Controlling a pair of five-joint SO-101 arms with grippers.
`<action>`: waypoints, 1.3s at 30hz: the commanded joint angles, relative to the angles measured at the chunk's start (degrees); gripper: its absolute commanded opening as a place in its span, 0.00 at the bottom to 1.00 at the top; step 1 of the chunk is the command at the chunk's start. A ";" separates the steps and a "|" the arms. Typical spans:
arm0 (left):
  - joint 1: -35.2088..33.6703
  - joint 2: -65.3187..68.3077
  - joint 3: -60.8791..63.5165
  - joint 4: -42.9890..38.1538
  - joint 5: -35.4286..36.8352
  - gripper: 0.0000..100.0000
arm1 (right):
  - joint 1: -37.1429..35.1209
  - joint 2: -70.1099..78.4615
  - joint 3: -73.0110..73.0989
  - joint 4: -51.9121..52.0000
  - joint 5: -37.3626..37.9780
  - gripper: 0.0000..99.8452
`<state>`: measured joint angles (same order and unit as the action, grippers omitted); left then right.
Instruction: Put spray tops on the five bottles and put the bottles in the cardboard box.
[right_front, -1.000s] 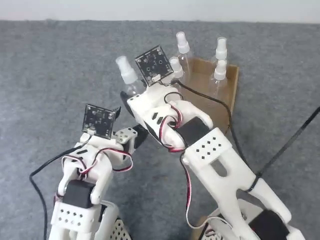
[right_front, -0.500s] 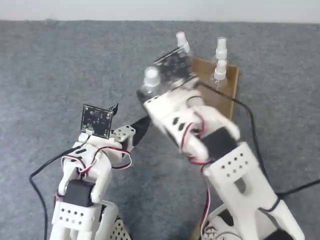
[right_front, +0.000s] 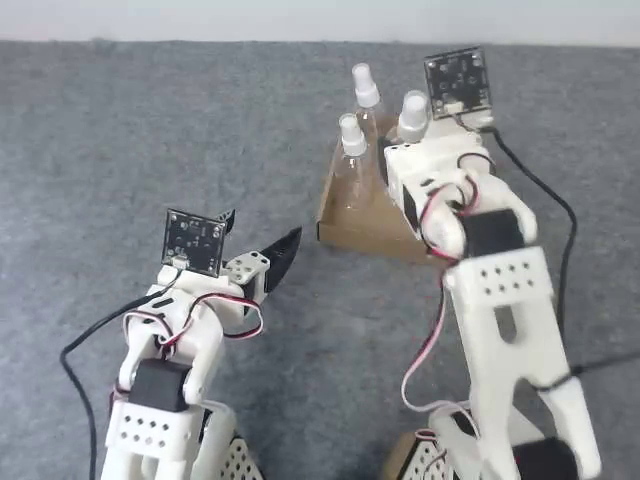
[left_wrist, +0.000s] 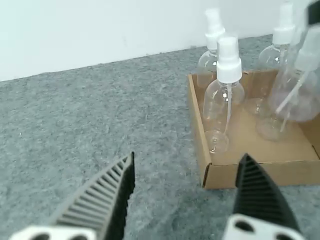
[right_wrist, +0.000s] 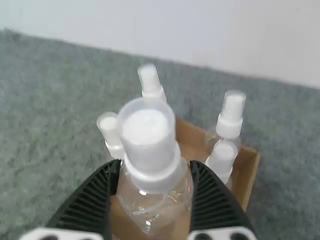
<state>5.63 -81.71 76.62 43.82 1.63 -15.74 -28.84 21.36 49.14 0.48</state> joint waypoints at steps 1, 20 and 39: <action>-0.18 -0.70 -0.31 -1.58 -0.18 0.30 | 0.22 3.56 -3.34 0.04 0.26 0.01; 0.09 -0.70 -0.22 -1.49 -0.18 0.30 | 0.66 6.73 18.20 -24.57 0.26 0.01; 0.09 -0.70 -0.22 -1.49 -0.09 0.30 | 0.75 14.46 23.38 -34.42 0.26 0.01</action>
<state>5.63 -81.71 76.62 43.82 1.63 -15.65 -15.65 45.71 16.70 0.48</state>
